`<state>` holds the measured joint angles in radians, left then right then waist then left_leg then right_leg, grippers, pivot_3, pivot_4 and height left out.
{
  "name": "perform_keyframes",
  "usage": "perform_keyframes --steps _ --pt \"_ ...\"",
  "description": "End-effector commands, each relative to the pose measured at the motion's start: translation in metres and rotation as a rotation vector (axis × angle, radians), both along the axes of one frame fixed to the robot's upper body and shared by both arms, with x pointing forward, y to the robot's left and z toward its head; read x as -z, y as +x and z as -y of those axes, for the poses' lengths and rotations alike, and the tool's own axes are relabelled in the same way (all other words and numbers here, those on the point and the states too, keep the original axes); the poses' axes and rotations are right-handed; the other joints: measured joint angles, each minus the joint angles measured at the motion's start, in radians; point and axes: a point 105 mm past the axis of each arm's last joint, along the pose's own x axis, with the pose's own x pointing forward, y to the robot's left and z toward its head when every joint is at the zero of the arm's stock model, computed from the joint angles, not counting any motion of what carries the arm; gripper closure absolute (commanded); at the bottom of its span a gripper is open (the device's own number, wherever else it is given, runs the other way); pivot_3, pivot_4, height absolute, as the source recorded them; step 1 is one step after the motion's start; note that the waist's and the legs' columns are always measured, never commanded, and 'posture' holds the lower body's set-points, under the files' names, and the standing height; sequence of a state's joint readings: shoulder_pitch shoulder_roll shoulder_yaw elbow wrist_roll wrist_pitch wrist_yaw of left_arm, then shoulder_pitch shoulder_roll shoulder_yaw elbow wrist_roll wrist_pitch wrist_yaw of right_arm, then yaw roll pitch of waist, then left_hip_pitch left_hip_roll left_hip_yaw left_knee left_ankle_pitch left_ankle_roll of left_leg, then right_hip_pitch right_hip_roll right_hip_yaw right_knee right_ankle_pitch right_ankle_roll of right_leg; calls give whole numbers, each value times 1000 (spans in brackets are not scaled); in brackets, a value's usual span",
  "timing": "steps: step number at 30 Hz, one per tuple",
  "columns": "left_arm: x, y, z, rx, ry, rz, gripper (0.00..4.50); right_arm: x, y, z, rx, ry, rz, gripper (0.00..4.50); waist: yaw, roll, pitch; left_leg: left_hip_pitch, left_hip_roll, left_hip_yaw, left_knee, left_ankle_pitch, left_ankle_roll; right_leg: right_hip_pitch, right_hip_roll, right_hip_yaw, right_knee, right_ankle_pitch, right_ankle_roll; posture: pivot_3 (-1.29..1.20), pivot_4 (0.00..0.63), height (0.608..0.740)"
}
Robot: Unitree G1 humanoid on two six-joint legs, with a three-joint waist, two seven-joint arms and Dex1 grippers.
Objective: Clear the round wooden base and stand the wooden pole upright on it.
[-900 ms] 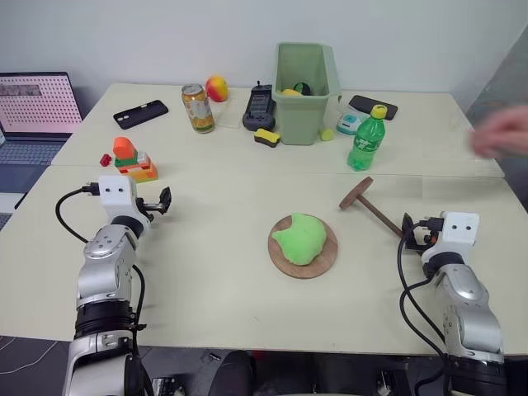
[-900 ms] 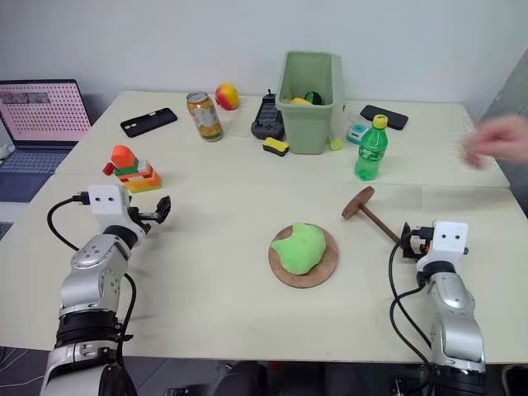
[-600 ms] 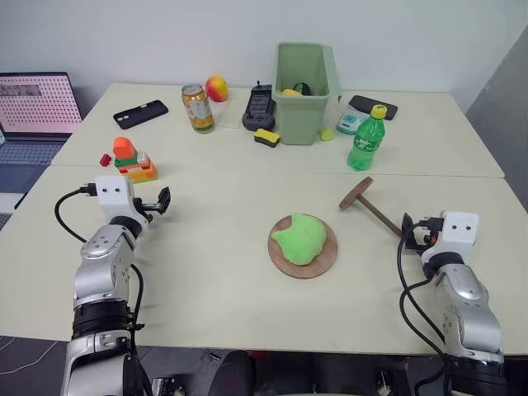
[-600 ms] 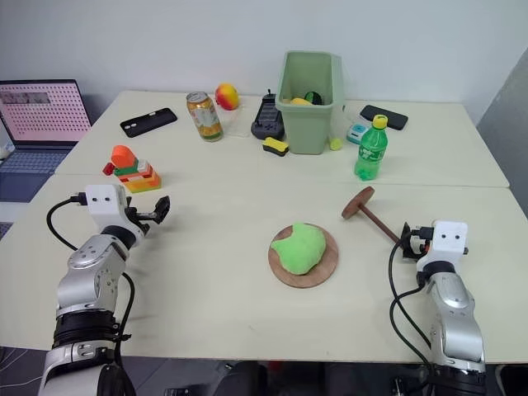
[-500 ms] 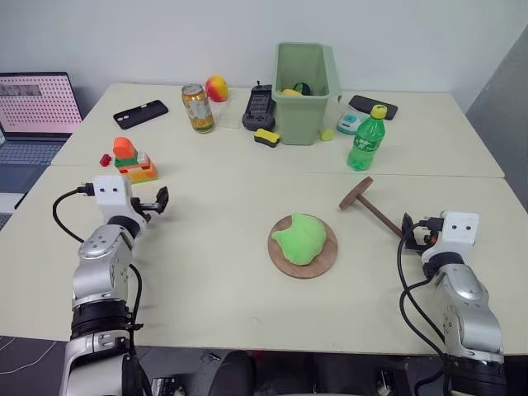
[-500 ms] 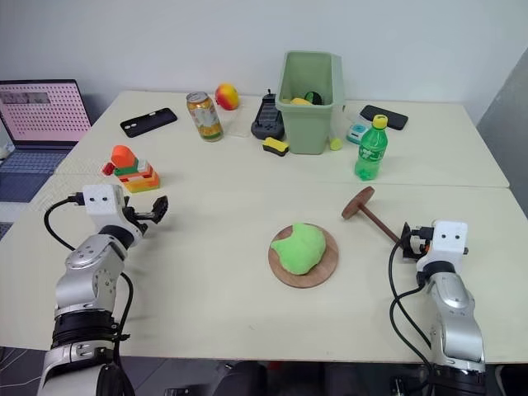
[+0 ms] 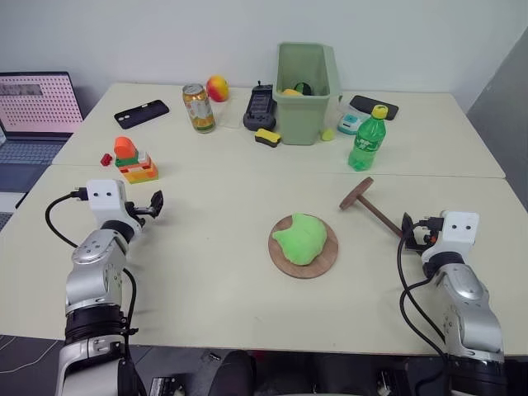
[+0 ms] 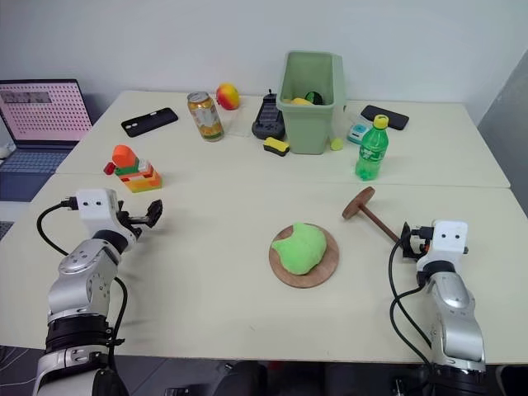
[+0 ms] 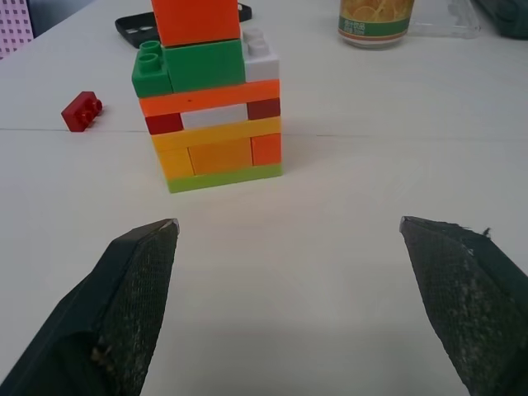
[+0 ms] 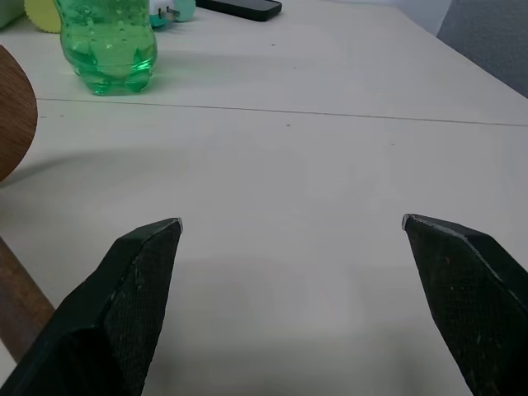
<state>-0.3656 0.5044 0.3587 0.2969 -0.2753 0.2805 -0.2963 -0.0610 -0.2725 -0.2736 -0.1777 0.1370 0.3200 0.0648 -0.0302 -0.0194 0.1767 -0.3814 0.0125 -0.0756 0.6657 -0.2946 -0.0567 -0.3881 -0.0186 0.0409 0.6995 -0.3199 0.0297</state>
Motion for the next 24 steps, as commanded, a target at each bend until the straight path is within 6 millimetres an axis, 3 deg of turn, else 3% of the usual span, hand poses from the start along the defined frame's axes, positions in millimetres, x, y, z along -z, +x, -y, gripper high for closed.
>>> perform_keyframes --steps 1,7,10,13,17,24 --pt "-32 -4 13 122 22 88 32 -36 -1 9 -33 -46 102 0 0 0 0 0 0 0 0 0 0 0 0 0 0 0 0 0 150 740" --pt "-67 -12 51 418 71 121 32 -83 -5 10 -290 -15 150 0 0 0 0 0 0 0 0 0 0 1 0 0 0 0 0 0 150 740" --pt "-83 -22 89 665 107 103 32 -97 -17 -11 -573 38 73 0 0 0 0 0 0 0 0 0 0 1 1 0 -1 0 0 0 150 740" --pt "-85 -39 129 934 160 26 32 -96 -42 -46 -881 101 -85 0 0 0 0 0 0 0 0 0 1 2 1 0 -2 0 0 0 150 740" --pt "-84 -55 169 1203 215 -37 32 -91 -72 -83 -1145 123 -221 0 1 0 0 0 0 0 0 0 1 3 4 0 -3 0 0 0 150 740" --pt "-67 -59 216 1476 286 -54 32 -75 -91 -118 -1296 85 -256 0 1 -1 1 0 -3 1 1 0 1 3 7 -1 -3 0 0 0 150 740"
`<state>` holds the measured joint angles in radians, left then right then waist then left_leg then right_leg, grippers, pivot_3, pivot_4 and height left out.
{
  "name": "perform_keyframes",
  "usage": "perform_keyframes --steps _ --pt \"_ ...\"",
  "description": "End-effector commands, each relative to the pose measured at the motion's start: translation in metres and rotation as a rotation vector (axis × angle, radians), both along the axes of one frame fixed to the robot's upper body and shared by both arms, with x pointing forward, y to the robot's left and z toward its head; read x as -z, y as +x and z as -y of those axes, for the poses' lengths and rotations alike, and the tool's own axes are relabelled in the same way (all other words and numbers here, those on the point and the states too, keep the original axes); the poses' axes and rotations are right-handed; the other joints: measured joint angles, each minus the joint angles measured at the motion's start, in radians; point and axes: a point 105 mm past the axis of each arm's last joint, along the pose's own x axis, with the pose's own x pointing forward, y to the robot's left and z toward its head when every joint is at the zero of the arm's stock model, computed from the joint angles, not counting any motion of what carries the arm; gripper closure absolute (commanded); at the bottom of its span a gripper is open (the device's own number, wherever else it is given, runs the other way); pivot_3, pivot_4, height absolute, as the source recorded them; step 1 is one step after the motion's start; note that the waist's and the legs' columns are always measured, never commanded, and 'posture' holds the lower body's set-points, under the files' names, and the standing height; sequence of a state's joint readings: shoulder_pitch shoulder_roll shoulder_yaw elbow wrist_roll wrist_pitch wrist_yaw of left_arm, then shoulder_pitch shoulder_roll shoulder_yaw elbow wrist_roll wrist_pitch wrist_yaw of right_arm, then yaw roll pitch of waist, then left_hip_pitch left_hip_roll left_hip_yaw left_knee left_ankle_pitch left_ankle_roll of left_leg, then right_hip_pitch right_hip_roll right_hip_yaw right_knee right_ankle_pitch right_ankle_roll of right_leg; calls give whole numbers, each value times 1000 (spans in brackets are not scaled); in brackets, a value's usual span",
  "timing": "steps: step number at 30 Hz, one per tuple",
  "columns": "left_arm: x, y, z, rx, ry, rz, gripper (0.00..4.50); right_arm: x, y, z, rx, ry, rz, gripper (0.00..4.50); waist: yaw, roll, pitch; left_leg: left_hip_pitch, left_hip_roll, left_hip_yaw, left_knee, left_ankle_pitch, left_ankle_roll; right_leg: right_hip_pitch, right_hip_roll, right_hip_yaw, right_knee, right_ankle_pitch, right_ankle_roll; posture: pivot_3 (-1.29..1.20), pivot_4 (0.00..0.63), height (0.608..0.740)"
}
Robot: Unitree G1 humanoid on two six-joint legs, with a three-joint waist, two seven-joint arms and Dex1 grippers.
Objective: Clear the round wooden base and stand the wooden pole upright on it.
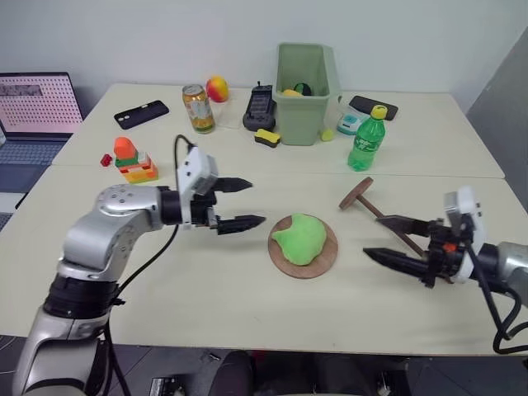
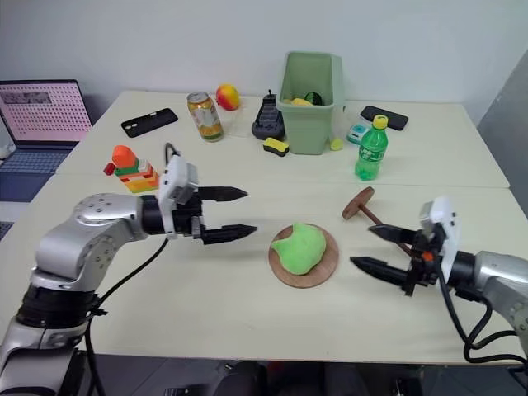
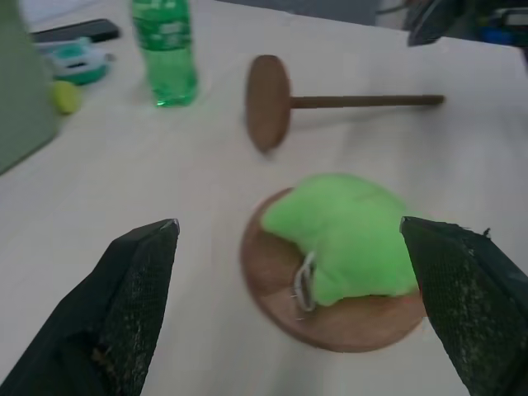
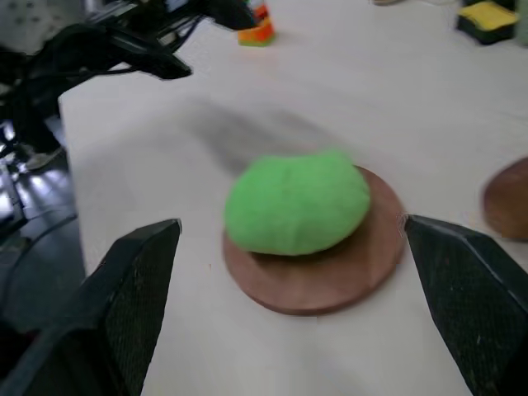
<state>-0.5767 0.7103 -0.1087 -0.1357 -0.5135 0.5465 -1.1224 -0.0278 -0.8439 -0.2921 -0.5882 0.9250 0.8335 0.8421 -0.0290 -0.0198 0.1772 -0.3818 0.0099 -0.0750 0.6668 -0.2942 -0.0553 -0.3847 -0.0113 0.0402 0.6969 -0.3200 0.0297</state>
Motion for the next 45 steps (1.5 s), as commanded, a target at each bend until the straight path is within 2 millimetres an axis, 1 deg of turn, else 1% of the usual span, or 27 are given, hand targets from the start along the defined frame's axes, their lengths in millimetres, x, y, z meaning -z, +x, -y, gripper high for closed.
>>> perform_keyframes --steps 1,3,6,9,12,15,20,24,25,26,32,34,37,39,41,43,44,45 --pt "12 -1 24 149 59 59 32 3 -10 -15 -61 -2 41 0 0 0 0 0 0 0 0 0 0 0 0 0 0 0 0 0 150 740" --pt "26 -1 40 233 98 77 32 11 -15 -18 -74 -25 46 0 2 0 0 0 -1 0 1 0 0 0 0 0 0 0 0 0 150 740" --pt "44 2 51 306 140 64 32 20 -19 -15 -59 -46 56 0 5 -1 0 -2 -1 0 3 0 0 0 1 -1 0 0 0 0 150 740" --pt "57 5 57 348 175 71 32 24 -19 -14 -31 -34 60 0 -2 -1 0 -2 -1 1 4 0 0 0 1 0 0 0 0 0 150 740" --pt "72 14 61 346 231 116 32 27 -19 -13 3 -31 80 0 1 -1 0 -1 0 -1 5 0 0 1 3 -1 1 0 0 0 150 740" --pt "77 22 65 331 234 135 32 30 -19 -11 39 -35 110 0 2 -1 0 -1 0 -1 6 0 0 1 3 0 1 0 0 0 150 740" --pt "74 25 70 337 203 153 943 31 -20 -12 65 -34 144 0 2 -1 0 -2 0 -1 8 0 0 2 3 0 1 0 0 0 150 740" --pt "61 29 76 311 136 152 1816 30 -16 -13 78 -21 156 0 2 -1 0 -2 0 -2 9 0 1 3 3 -1 1 0 0 0 150 740" --pt "57 31 76 298 120 149 1944 30 -14 -13 81 -21 159 0 2 -1 0 -2 0 -2 9 0 1 3 3 -1 1 0 0 0 150 740" --pt "54 32 76 288 112 150 2228 31 -13 -13 81 -22 160 0 2 -1 0 -2 0 -3 9 0 1 3 3 -1 1 0 0 0 150 740" --pt "39 41 71 210 66 155 3456 29 -5 -15 76 -13 172 0 1 -1 0 -2 0 -3 9 0 1 3 3 -1 1 0 0 0 150 740" --pt "34 45 68 170 46 153 3803 29 -1 -16 70 -14 180 0 1 -1 0 -2 0 -3 9 0 1 3 3 -1 1 0 0 0 150 740" --pt "27 49 62 117 9 138 3803 27 4 -18 60 -7 188 0 1 -1 0 -2 0 -5 9 0 1 3 3 -1 2 0 0 0 150 740" --pt "11 60 53 21 -57 131 3803 24 7 -21 46 -4 200 0 1 -1 0 -2 0 -5 9 0 1 3 3 -1 1 0 0 0 150 740" --pt "-9 77 37 -114 -124 153 3803 21 9 -22 34 -3 211 0 1 -1 0 -2 0 -6 9 0 1 3 3 -1 2 0 0 0 150 740" --pt "-32 106 3 -363 -194 210 3803 13 12 -26 27 7 233 0 1 -1 1 -2 0 -6 10 0 1 3 3 -2 2 0 0 0 150 740" --pt "-41 119 -19 -501 -224 239 3803 10 14 -28 23 13 245 0 1 -1 1 -2 0 -7 10 0 1 3 3 -2 2 0 0 0 150 740" --pt "-46 130 -39 -629 -238 262 3803 6 15 -30 19 19 260 0 0 -1 1 -2 0 -7 10 0 1 3 3 -2 2 0 0 0 150 740"
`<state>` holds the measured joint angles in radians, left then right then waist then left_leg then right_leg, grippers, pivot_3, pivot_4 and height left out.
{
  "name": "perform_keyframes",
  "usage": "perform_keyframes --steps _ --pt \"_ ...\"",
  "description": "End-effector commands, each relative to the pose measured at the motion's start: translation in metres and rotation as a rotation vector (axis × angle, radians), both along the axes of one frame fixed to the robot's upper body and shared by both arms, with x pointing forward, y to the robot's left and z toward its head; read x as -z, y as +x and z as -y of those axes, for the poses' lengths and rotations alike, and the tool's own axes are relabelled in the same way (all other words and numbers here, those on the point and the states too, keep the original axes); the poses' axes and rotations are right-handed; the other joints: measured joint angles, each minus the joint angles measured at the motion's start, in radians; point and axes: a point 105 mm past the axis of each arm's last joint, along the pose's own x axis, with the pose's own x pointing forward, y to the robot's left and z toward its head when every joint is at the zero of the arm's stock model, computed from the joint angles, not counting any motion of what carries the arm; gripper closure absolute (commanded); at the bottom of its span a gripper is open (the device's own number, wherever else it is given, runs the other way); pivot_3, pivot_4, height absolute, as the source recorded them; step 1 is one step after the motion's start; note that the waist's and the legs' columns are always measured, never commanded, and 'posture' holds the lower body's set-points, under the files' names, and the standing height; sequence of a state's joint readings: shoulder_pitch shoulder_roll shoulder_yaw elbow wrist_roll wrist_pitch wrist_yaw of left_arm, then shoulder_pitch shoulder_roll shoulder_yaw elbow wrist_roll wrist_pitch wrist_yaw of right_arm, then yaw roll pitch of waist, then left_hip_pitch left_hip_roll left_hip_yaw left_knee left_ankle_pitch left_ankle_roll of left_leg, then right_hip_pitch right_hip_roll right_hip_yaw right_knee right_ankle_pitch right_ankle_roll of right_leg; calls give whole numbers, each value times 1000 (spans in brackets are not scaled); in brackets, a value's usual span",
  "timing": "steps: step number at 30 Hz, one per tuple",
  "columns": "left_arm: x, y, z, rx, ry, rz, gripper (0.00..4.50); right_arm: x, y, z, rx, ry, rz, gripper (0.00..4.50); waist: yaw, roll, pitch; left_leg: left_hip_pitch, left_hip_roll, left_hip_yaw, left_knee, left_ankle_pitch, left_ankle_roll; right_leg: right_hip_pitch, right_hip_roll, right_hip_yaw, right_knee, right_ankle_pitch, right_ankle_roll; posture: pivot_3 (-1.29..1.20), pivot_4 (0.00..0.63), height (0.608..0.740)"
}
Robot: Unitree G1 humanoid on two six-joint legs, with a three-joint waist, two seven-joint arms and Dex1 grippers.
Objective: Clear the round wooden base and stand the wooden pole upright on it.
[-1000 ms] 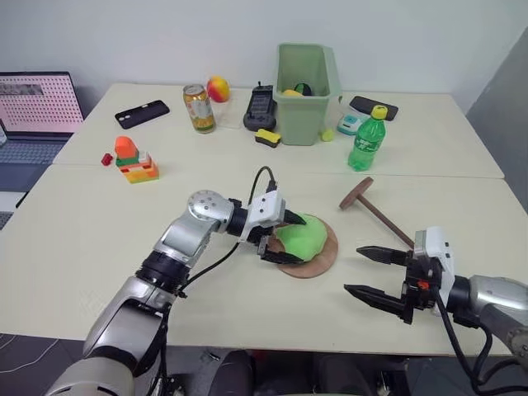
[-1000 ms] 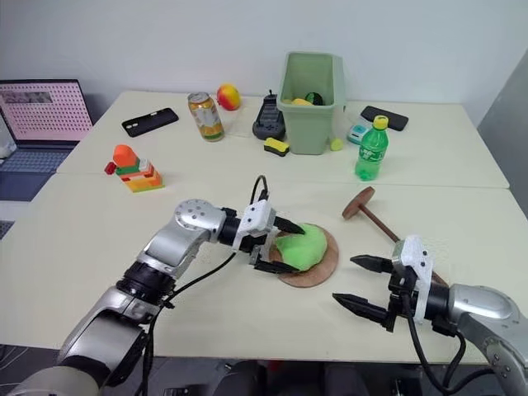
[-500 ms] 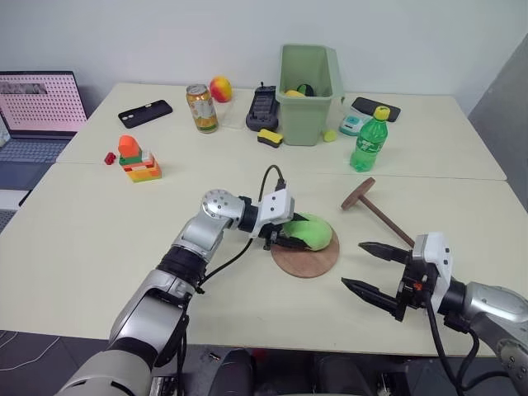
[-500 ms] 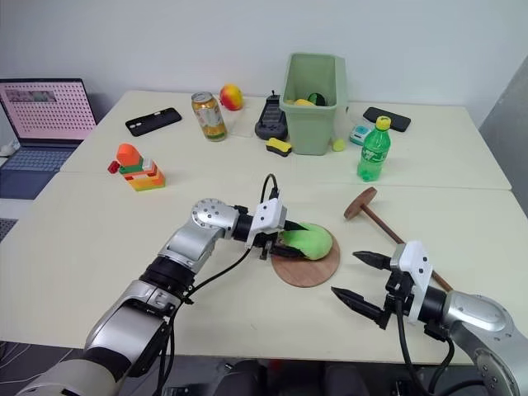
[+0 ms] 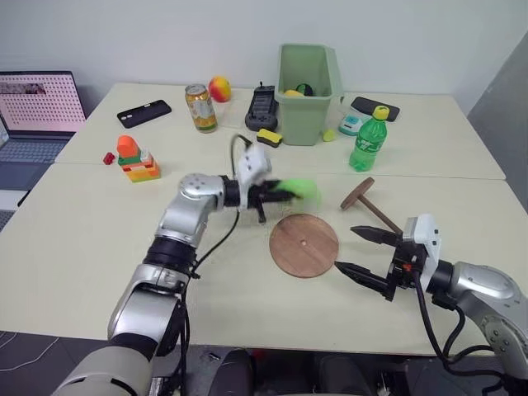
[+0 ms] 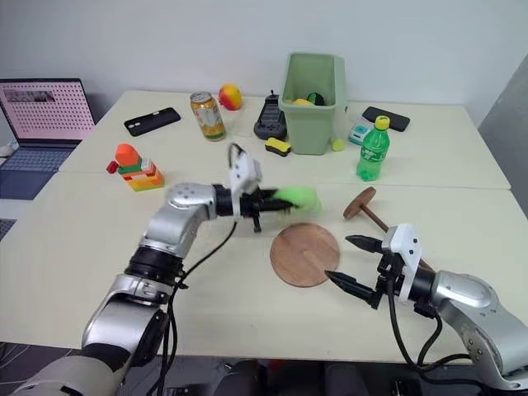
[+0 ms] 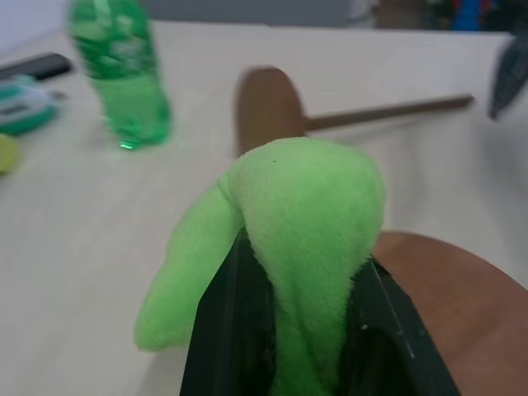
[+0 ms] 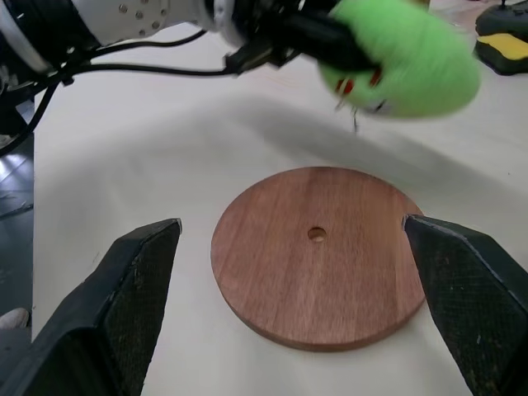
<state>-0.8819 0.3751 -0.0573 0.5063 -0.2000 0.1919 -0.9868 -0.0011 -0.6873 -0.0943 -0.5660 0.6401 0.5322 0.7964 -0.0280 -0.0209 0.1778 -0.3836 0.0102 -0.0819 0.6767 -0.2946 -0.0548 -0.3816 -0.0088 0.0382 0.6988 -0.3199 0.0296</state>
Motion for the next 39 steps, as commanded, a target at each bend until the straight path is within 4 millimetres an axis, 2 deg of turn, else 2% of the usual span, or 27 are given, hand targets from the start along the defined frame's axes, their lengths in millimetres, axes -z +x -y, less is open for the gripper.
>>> perform_keyframes --steps 1,3,5,9,12,14,15,19,27,31,35,39 --pt "-40 42 -79 -481 -115 138 3803 -19 4 -8 -23 23 80 0 -1 0 0 0 0 0 0 0 0 0 0 0 0 0 0 0 150 740" --pt "-31 53 -111 -669 -87 153 3803 -27 6 -14 -34 35 109 0 -5 0 0 1 0 0 0 0 0 0 0 0 0 0 0 0 150 740" --pt "-18 58 -128 -775 -80 134 3803 -34 8 -20 -41 51 128 0 -4 1 0 2 0 1 -1 -1 1 -1 0 0 0 0 0 0 150 740" --pt "20 62 -145 -920 121 163 3803 -45 14 -30 -55 71 157 0 7 -1 0 -3 -1 0 1 0 1 -4 -3 -1 1 0 0 0 150 740" --pt "34 62 -147 -963 210 197 3803 -48 16 -32 -59 73 161 0 14 -1 0 -6 -1 0 2 0 1 -6 -4 -2 0 1 1 0 150 740" --pt "40 62 -141 -953 208 195 3397 -48 17 -33 -59 68 162 0 17 -1 0 -10 -2 0 3 0 0 -8 -6 -3 0 1 2 0 150 740" --pt "40 63 -139 -951 209 197 3291 -48 17 -33 -60 65 163 0 19 -1 0 -10 -2 1 3 0 0 -8 -6 -3 0 1 2 0 150 740" --pt "37 65 -135 -945 191 194 2384 -49 16 -33 -57 63 162 0 21 -1 0 -10 -3 2 3 0 0 -8 -7 -3 0 1 2 0 150 740" --pt "39 64 -138 -928 36 61 861 -50 16 -34 -42 81 158 0 14 -1 0 -10 -5 2 3 0 0 -8 -6 -4 1 1 2 0 150 740" --pt "32 64 -139 -900 -48 34 101 -49 17 -36 -45 87 156 0 11 -1 0 -10 -5 1 3 0 0 -8 -6 -4 1 1 2 0 150 740" --pt "21 65 -133 -838 -118 22 36 -48 17 -35 -46 89 155 0 8 -1 0 -10 -5 1 3 0 0 -8 -6 -5 1 1 2 0 150 740" --pt "1 63 -125 -737 -215 5 36 -48 19 -33 -32 97 152 0 4 -1 0 -10 -5 1 3 0 0 -8 -6 -5 1 1 2 0 150 740"
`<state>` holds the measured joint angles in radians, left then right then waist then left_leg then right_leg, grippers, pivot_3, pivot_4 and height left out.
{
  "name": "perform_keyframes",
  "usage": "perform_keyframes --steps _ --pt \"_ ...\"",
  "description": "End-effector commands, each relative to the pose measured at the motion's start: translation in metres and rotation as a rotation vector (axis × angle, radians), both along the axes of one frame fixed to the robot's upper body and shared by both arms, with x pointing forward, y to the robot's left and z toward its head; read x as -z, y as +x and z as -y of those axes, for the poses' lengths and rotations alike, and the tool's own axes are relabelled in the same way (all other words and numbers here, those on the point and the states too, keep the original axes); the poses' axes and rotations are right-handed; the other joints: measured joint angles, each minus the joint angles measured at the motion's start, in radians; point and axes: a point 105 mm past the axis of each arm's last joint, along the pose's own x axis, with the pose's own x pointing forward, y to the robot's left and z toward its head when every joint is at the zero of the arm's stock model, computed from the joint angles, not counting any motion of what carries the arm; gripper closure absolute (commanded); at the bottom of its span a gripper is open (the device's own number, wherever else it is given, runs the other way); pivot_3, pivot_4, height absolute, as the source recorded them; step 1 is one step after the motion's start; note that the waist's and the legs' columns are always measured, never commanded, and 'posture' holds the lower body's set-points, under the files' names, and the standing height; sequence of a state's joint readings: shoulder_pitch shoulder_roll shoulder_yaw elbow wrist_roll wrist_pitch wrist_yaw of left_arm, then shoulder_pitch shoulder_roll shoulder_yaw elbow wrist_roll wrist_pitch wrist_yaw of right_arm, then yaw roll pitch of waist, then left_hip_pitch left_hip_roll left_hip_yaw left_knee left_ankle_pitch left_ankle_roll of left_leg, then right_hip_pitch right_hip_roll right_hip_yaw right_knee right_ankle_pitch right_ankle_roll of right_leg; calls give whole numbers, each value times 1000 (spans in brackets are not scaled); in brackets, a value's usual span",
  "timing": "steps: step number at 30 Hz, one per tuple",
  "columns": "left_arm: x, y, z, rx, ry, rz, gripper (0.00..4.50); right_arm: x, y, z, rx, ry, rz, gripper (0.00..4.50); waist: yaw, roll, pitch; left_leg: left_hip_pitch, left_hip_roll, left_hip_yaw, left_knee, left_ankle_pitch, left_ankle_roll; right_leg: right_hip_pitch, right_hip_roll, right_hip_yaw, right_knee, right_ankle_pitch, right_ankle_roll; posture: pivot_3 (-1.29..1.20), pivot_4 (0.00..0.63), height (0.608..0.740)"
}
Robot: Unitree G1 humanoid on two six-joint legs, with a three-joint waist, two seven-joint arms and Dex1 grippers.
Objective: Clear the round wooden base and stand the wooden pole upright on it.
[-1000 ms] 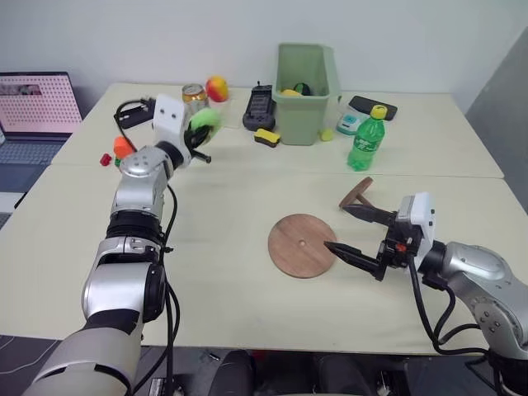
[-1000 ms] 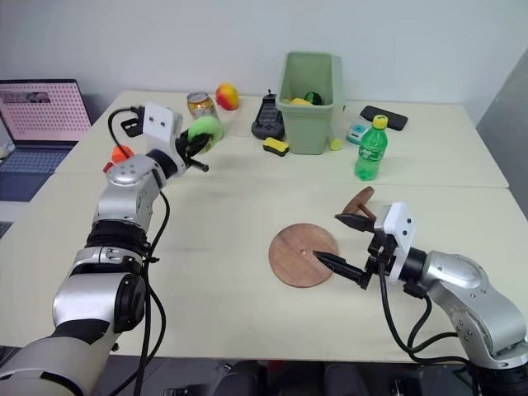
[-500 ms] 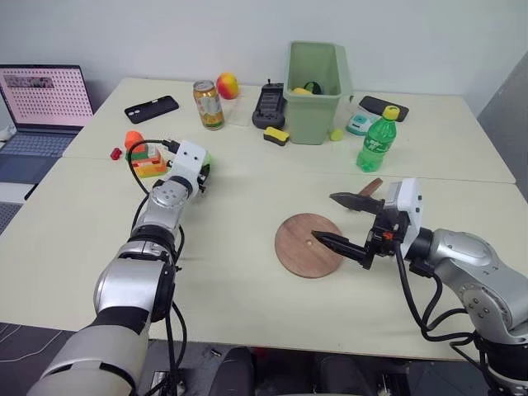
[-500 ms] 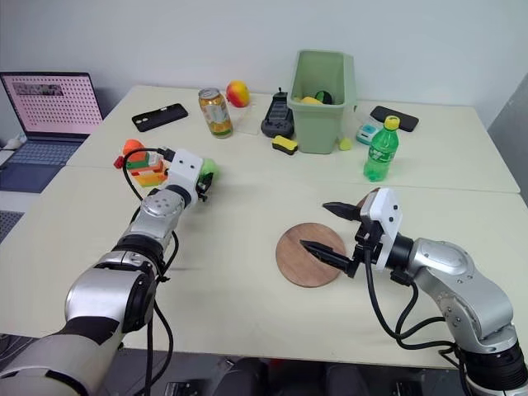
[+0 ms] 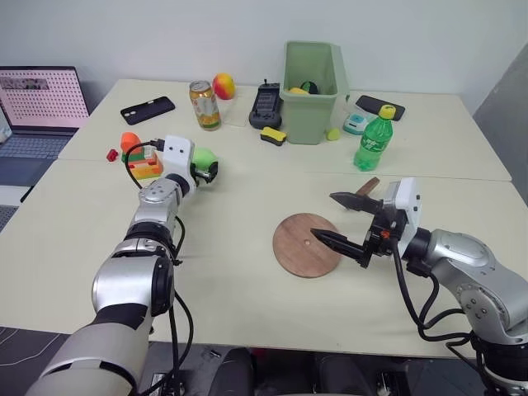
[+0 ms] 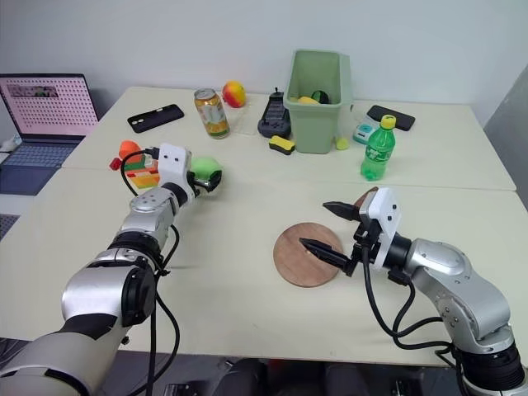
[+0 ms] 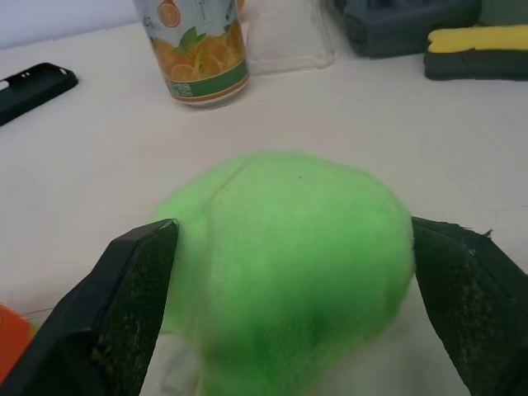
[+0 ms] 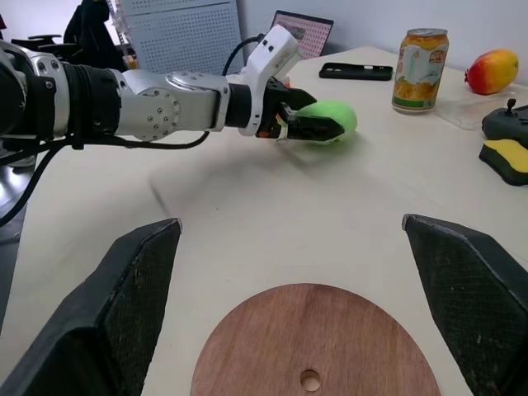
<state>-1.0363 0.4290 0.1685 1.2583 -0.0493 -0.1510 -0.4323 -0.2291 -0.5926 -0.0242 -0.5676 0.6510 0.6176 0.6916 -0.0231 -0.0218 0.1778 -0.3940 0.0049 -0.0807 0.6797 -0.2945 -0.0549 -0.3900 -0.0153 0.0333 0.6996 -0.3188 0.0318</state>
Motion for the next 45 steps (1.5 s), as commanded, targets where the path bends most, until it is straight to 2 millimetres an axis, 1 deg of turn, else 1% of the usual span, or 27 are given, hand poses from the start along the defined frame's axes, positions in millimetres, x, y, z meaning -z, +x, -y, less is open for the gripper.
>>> perform_keyframes --steps 1,3,6,9,11,13,15,17,18,19,21,24,27,29,33,37,41,45 --pt "-56 2 12 138 -98 130 36 -11 -2 1 -4 22 50 0 -2 0 0 0 0 0 0 0 0 0 0 0 0 0 0 0 150 740" --pt "-68 -4 19 224 -126 145 36 -11 -2 3 2 18 50 0 -4 0 0 0 1 0 0 0 0 0 0 0 0 0 0 0 150 740" --pt "-75 -12 23 298 -124 144 36 -13 -2 8 1 10 54 0 -8 0 0 0 3 0 0 1 -1 0 0 0 0 0 0 0 150 740" --pt "-82 -26 21 356 -88 135 36 -20 -1 13 -5 -16 64 0 -10 0 0 1 4 -1 0 1 -1 0 0 1 0 0 0 0 150 740" --pt "-90 -47 36 506 -71 127 36 -29 4 20 11 -26 57 0 -19 1 0 1 5 0 0 1 -1 0 0 3 0 0 0 0 150 740" --pt "-93 -73 52 651 -39 96 36 -34 11 31 39 -64 33 0 -21 1 0 1 7 -1 0 1 -2 0 0 4 1 0 0 0 150 740" --pt "-89 -101 65 795 29 44 36 -34 17 43 39 -147 -18 0 -19 1 0 1 7 -2 0 1 -3 0 -2 4 1 0 0 0 150 740" --pt "-85 -123 74 894 83 2 36 -30 21 55 38 -241 -87 0 -17 2 1 1 7 -2 0 1 -2 0 -3 5 0 0 0 0 150 740" --pt "-84 -129 77 915 95 -9 36 -29 23 59 35 -265 -107 0 -14 2 0 1 7 -1 -1 0 -1 0 -3 5 0 0 0 0 150 740" --pt "-83 -139 82 961 107 -21 36 -27 28 67 56 -294 -183 0 -11 2 0 2 6 -1 0 0 0 1 -3 5 -1 0 0 0 150 740" --pt "-83 -155 92 1036 126 -27 36 -25 39 80 94 -329 -272 0 -9 2 1 2 7 -1 0 0 1 2 -3 5 -1 0 0 0 150 740" --pt "-83 -172 107 1120 149 -17 36 -18 54 98 142 -406 -383 0 -8 2 1 2 6 0 0 0 2 2 -3 6 -1 0 0 0 150 740" --pt "-83 -183 121 1176 168 1 36 -9 72 107 192 -439 -477 0 -8 2 1 1 6 1 0 0 2 1 -3 5 -1 0 0 0 150 740" --pt "-82 -187 127 1190 163 8 36 -1 84 108 221 -461 -522 0 -9 2 1 1 6 2 0 0 2 1 -3 6 -2 0 0 0 150 740" --pt "-78 -192 135 1200 161 15 36 13 107 107 247 -540 -554 0 -13 3 1 1 6 3 -1 0 2 0 -3 6 -1 0 0 0 150 740" --pt "-75 -195 140 1202 177 22 36 24 118 103 253 -588 -607 0 -12 3 1 1 7 3 -1 0 1 0 -3 6 -1 0 0 0 150 740" --pt "-75 -199 145 1206 165 31 36 31 122 104 247 -639 -641 0 -8 3 1 0 6 1 0 0 1 -1 -3 6 -2 0 0 0 150 740" --pt "-74 -201 147 1194 151 34 36 35 126 101 236 -664 -671 0 -9 3 1 0 6 1 0 0 1 -1 -3 6 -2 0 0 0 150 740"
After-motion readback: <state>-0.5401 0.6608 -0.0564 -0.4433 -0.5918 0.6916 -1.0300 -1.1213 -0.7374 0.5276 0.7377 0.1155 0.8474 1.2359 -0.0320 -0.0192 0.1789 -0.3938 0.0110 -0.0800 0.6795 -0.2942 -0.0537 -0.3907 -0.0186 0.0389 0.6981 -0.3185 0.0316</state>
